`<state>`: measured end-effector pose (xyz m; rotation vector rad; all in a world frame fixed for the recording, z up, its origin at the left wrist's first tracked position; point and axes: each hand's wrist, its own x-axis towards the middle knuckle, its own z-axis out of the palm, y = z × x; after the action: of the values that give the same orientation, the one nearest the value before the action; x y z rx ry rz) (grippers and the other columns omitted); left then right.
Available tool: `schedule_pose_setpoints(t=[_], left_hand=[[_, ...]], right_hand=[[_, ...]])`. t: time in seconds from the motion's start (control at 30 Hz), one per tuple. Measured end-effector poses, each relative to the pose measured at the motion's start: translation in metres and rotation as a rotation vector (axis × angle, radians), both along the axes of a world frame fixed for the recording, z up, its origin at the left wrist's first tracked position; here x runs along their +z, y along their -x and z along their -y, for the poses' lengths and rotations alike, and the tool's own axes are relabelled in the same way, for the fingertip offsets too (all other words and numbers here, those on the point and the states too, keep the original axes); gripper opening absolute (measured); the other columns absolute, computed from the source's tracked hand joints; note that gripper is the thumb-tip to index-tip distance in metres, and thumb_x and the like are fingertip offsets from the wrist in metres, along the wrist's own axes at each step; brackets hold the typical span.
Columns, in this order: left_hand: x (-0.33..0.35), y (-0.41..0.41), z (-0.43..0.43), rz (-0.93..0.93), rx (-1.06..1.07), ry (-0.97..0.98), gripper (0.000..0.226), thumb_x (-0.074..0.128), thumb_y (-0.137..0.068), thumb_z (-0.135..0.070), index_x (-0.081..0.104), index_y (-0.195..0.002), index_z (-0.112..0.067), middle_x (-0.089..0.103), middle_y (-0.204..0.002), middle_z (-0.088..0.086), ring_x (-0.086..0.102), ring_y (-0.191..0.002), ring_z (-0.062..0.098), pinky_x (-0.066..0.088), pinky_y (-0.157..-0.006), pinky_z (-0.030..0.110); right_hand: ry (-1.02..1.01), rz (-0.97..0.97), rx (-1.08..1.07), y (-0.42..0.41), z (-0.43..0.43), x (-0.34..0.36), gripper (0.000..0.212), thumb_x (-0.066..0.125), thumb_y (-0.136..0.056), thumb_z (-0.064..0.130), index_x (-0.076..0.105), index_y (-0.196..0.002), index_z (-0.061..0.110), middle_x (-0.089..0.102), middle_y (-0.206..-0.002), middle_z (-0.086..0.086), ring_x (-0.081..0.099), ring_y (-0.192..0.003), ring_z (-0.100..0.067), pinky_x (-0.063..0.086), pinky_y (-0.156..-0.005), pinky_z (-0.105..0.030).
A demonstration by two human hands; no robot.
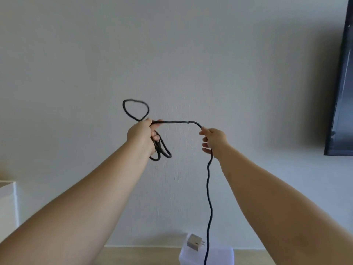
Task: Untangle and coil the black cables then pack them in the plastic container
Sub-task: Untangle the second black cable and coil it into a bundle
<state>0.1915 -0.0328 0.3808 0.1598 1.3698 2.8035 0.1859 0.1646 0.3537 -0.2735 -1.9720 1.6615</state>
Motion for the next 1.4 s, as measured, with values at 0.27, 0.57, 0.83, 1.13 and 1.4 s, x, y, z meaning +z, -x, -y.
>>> schedule_pose_setpoints(t=[0.27,0.57,0.83,1.13,1.4], left_hand=[[0.006,0.017,-0.007,0.092,0.084,0.127,0.028,0.048,-0.099,-0.028,0.051,-0.075,-0.015,0.067,-0.073,-0.002,0.022,-0.021,0.007,0.024,-0.032,0.014],[-0.042,0.074,0.015,0.213,0.183,0.290,0.013,0.052,-0.097,-0.028,0.054,-0.095,-0.015,0.068,-0.080,-0.001,0.022,-0.019,0.007,0.024,-0.034,0.015],[-0.068,0.077,0.016,0.004,0.170,0.574,0.024,0.057,-0.094,-0.024,0.053,-0.079,-0.007,0.071,-0.086,0.007,0.025,-0.026,0.005,0.026,-0.031,0.015],[-0.091,0.054,-0.018,-0.216,0.151,0.928,0.021,0.063,-0.089,-0.025,0.063,-0.095,-0.004,0.071,-0.077,0.005,0.043,-0.044,0.012,0.035,-0.042,0.022],[-0.107,0.048,-0.021,-0.261,0.031,1.007,0.029,0.064,-0.089,-0.032,0.062,-0.089,-0.003,0.056,-0.059,0.007,0.034,-0.036,0.009,0.028,-0.034,0.017]], right_hand=[[-0.002,-0.005,0.271,0.018,0.032,-0.050,0.036,0.036,-0.101,0.032,0.053,-0.075,0.016,0.038,-0.054,0.005,0.030,-0.047,-0.009,0.025,-0.044,-0.021],[0.849,-0.252,1.003,0.004,0.024,-0.072,0.035,0.059,-0.079,0.037,0.053,-0.050,0.019,0.015,-0.042,0.009,0.011,-0.038,-0.007,0.012,-0.034,-0.018],[0.214,0.167,0.347,0.021,-0.016,-0.124,0.037,0.042,-0.100,0.036,0.058,-0.077,0.011,0.045,-0.051,0.002,0.041,-0.047,-0.012,0.041,-0.052,-0.026],[-0.151,0.099,0.374,-0.012,0.066,-0.102,0.035,0.062,-0.089,0.038,0.052,-0.116,0.016,0.068,-0.099,-0.004,0.067,-0.089,-0.017,0.057,-0.082,-0.032],[-0.123,0.010,0.224,-0.022,0.069,-0.108,0.020,0.069,-0.085,0.020,0.053,-0.093,0.011,0.064,-0.074,-0.008,0.059,-0.055,-0.015,0.057,-0.053,-0.029]])
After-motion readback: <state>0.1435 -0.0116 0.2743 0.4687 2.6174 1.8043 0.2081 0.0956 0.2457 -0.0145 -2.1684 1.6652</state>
